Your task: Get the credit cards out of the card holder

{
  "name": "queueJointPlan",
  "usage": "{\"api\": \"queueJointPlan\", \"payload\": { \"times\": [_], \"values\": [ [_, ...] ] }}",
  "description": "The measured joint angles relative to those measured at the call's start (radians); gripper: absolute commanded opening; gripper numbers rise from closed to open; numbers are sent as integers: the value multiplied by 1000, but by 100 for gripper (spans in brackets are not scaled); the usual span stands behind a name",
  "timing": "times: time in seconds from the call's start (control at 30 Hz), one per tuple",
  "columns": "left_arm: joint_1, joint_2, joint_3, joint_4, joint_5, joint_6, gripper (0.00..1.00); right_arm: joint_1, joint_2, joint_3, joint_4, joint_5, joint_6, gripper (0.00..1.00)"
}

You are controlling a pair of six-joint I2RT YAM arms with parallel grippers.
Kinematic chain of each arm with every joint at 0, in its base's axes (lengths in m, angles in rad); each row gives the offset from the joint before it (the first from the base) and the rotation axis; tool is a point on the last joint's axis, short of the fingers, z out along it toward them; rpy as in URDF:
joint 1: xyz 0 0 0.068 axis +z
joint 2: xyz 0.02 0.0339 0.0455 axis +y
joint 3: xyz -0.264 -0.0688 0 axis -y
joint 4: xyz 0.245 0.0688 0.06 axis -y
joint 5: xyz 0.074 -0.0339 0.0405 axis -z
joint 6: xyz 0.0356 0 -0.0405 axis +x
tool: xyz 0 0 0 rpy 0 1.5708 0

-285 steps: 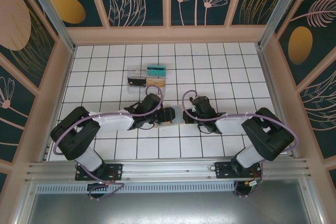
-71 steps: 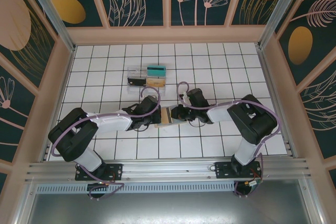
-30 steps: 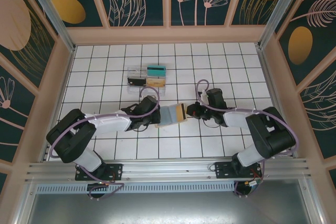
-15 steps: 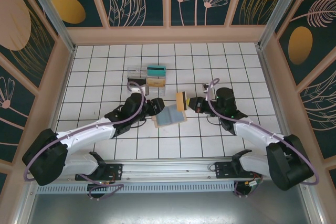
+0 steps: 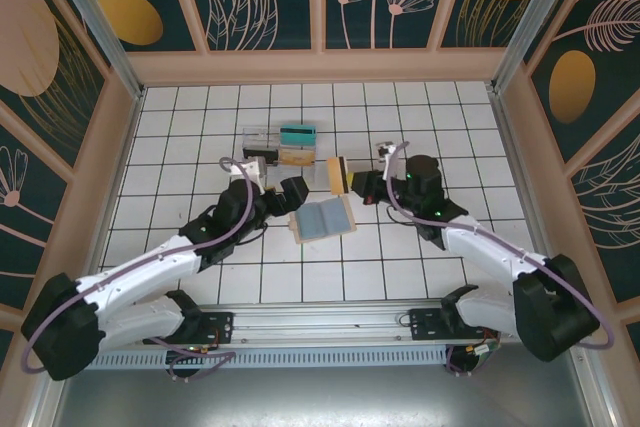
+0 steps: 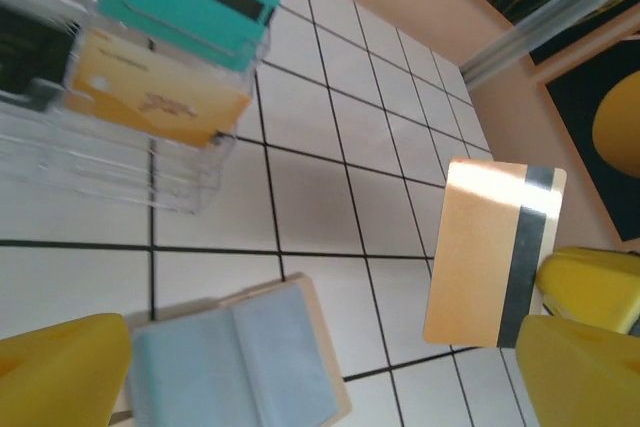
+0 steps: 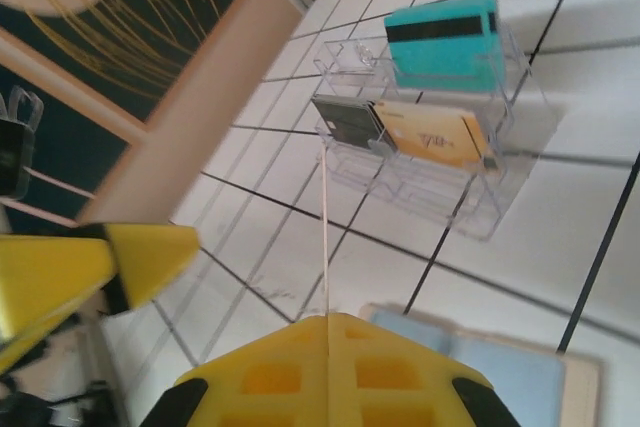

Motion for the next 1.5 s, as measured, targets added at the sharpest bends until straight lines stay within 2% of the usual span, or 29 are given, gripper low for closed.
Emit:
{"api": "queueJointPlan", "payload": {
  "times": [0.13, 0.27, 0.53, 0.8, 1.07, 1.5],
  "values": [
    [0, -103, -19, -51, -66, 31, 99, 114, 88, 137, -70, 117, -202, 0],
    [0, -209, -56, -114, -127, 58, 98, 172, 187, 278, -159, 187, -431, 0],
    [0, -414, -118, -210, -203, 96, 99, 177, 405, 642, -393, 239, -859, 0],
    [0, -536, -130, -274, -270, 117, 99, 209, 593, 856, -618, 334, -1173, 0],
    [0, -571, -145, -296, -315, 121, 99, 230, 698, 935, -716, 408, -1326, 0],
    [0, -571, -148, -311, -328, 121, 99, 231, 789, 1022, -736, 441, -1380, 0]
  ]
}}
